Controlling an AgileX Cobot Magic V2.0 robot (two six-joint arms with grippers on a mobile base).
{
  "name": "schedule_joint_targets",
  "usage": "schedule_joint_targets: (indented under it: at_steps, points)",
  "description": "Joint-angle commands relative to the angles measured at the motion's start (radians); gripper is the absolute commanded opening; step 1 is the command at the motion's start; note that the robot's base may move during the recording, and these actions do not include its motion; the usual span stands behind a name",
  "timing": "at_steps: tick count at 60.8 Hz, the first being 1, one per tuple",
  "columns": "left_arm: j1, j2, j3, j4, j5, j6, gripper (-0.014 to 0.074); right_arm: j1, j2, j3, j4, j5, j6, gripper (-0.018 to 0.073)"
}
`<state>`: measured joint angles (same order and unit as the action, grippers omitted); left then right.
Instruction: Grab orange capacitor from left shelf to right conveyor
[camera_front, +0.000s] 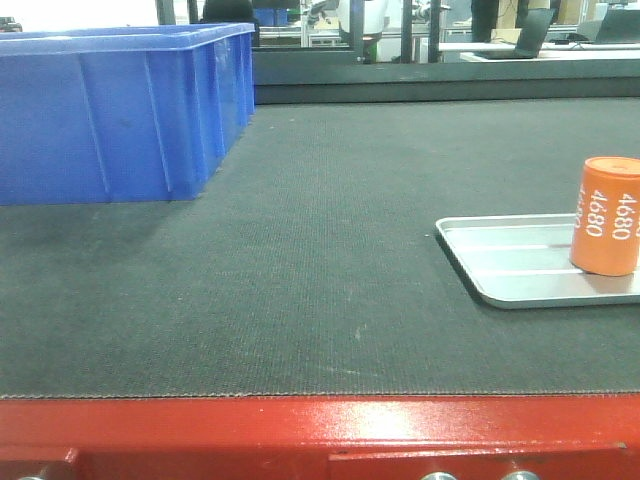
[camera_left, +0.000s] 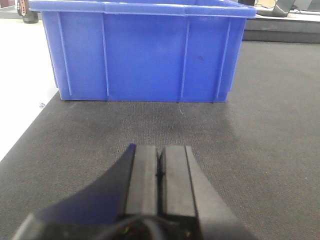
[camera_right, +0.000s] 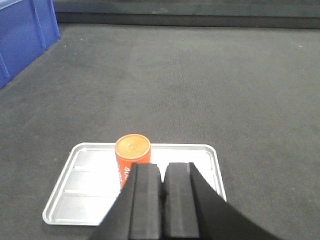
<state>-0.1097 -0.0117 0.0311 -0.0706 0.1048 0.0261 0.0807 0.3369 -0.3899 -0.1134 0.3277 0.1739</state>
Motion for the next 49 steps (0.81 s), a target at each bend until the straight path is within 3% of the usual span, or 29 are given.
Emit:
schedule_joint_targets:
  at_steps: [1,14,20,33,49]
  points:
    - [-0.001,-0.012,-0.005,-0.003,-0.084,-0.002,-0.0127,-0.011,0.002,-0.013,0.003,-0.122,0.002,0.0057]
    - [-0.001,-0.012,-0.005,-0.003,-0.084,-0.002,-0.0127,-0.117,-0.14,0.131,0.136,-0.224,-0.123,0.0057]
    - [-0.001,-0.012,-0.005,-0.003,-0.084,-0.002,-0.0127,-0.148,-0.226,0.23,0.146,-0.264,-0.126,0.0057]
    - [-0.001,-0.012,-0.005,-0.003,-0.084,-0.002,-0.0127,-0.155,-0.361,0.417,0.146,-0.412,-0.125,0.0057]
    - [-0.001,-0.012,-0.005,-0.003,-0.084,-0.002,-0.0127,-0.156,-0.361,0.414,0.146,-0.363,-0.125,0.0057]
